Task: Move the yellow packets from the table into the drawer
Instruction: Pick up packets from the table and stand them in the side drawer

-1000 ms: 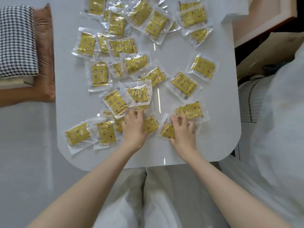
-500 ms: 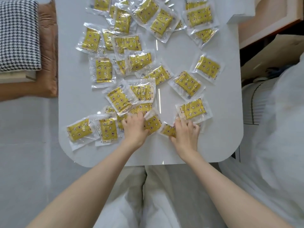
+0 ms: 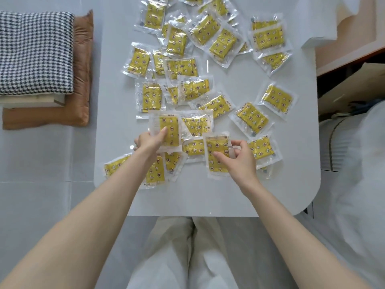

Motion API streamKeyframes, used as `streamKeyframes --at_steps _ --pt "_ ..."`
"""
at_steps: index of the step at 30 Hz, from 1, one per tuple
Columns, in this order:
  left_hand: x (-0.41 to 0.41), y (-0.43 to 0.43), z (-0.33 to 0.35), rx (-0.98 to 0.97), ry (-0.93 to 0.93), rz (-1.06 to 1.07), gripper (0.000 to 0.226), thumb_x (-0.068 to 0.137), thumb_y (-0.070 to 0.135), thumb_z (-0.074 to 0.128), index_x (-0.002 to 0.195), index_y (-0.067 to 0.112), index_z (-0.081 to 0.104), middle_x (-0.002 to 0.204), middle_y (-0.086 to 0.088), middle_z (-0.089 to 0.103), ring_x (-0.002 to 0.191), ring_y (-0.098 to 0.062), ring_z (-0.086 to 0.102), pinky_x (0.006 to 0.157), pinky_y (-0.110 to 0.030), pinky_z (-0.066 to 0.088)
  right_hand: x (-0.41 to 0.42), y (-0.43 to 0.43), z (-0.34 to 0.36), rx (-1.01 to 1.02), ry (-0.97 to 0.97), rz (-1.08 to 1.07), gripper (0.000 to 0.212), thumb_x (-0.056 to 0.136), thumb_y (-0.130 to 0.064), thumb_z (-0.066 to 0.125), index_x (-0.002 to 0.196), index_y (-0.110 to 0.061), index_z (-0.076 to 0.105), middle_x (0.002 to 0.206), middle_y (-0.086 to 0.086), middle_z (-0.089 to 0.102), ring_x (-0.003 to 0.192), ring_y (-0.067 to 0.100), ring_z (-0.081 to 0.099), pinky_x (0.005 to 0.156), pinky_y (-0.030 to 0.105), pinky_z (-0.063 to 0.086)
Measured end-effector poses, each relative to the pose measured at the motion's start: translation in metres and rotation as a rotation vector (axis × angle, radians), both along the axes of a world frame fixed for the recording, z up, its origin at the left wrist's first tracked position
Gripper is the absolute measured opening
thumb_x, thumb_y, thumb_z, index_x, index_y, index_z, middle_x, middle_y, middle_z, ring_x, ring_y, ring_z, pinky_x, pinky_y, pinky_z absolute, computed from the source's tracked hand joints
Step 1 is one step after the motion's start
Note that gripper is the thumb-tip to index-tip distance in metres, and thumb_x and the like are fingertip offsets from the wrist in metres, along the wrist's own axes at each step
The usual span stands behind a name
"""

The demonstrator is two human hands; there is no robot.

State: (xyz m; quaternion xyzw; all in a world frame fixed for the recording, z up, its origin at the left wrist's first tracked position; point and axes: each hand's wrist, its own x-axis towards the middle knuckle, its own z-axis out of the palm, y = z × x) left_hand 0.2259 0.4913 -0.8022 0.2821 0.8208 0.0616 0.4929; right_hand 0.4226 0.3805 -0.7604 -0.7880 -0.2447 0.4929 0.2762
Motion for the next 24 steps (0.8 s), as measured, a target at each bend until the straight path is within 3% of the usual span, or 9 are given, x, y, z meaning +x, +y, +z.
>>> streamKeyframes --at_steps 3,11,13,15,18,21,24 --pt "0.008 0.005 -0.011 -0.036 0.121 -0.122 0.068 0.079 0.058 0.064 0.123 0.007 0.055 0.140 -0.011 0.030 0.130 -0.032 0.029 0.105 -0.045 0.037 -0.002 0.016 -0.004 -0.008 0.042 -0.047 0.053 0.074 -0.029 0.081 0.114 -0.022 0.048 0.110 0.006 0.066 0.096 0.021 0.067 0.080 0.033 0.054" --pt "0.025 0.005 -0.008 0.061 0.216 -0.182 0.044 0.082 0.055 0.062 0.102 0.015 0.064 0.117 -0.007 0.058 0.124 -0.029 0.037 0.100 -0.041 0.028 -0.008 0.023 -0.008 0.008 0.050 -0.233 0.045 0.078 -0.019 0.079 0.110 -0.019 0.047 0.112 0.005 0.065 0.096 0.015 0.067 0.069 0.017 0.049" --pt "0.026 0.008 -0.004 0.198 0.191 -0.229 0.033 0.082 0.049 0.064 0.086 0.016 0.065 0.096 -0.004 0.064 0.107 -0.025 0.050 0.093 -0.037 0.033 -0.009 0.021 -0.010 0.003 0.032 -0.251 0.044 0.077 -0.020 0.079 0.109 -0.020 0.048 0.112 0.005 0.066 0.095 0.015 0.067 0.071 0.020 0.050" --pt "0.028 0.008 0.001 0.307 0.090 -0.265 0.033 0.082 0.039 0.068 0.064 0.014 0.055 0.071 0.000 0.056 0.078 -0.020 0.052 0.073 -0.029 0.038 -0.010 0.019 -0.009 -0.001 0.037 -0.257 0.045 0.077 -0.020 0.080 0.109 -0.020 0.048 0.113 0.006 0.066 0.097 0.016 0.068 0.073 0.020 0.051" --pt "0.031 0.006 0.011 0.337 0.041 -0.282 0.042 0.082 0.029 0.071 0.053 0.014 0.043 0.062 0.001 0.047 0.065 -0.017 0.046 0.061 -0.024 0.033 -0.010 0.018 -0.003 0.002 0.044 -0.248 0.047 0.076 -0.021 0.080 0.111 -0.020 0.048 0.115 0.006 0.065 0.099 0.017 0.067 0.074 0.020 0.052" --pt "0.032 0.002 0.024 0.297 -0.051 -0.247 0.033 0.081 0.031 0.073 0.068 0.004 0.059 0.075 -0.008 0.059 0.070 -0.020 0.052 0.061 -0.029 0.041 -0.008 0.022 0.016 0.019 0.057 -0.231 0.047 0.077 -0.021 0.079 0.112 -0.019 0.048 0.113 0.005 0.066 0.094 0.014 0.067 0.069 0.018 0.049" --pt "0.028 -0.008 0.048 0.252 -0.199 -0.148 0.034 0.080 0.033 0.074 0.089 0.001 0.066 0.086 -0.010 0.068 0.079 -0.024 0.062 0.072 -0.035 0.051 -0.005 0.025 0.043 0.042 0.077 -0.229 0.050 0.076 -0.022 0.080 0.114 -0.019 0.047 0.113 0.004 0.065 0.095 0.014 0.066 0.065 0.015 0.047"
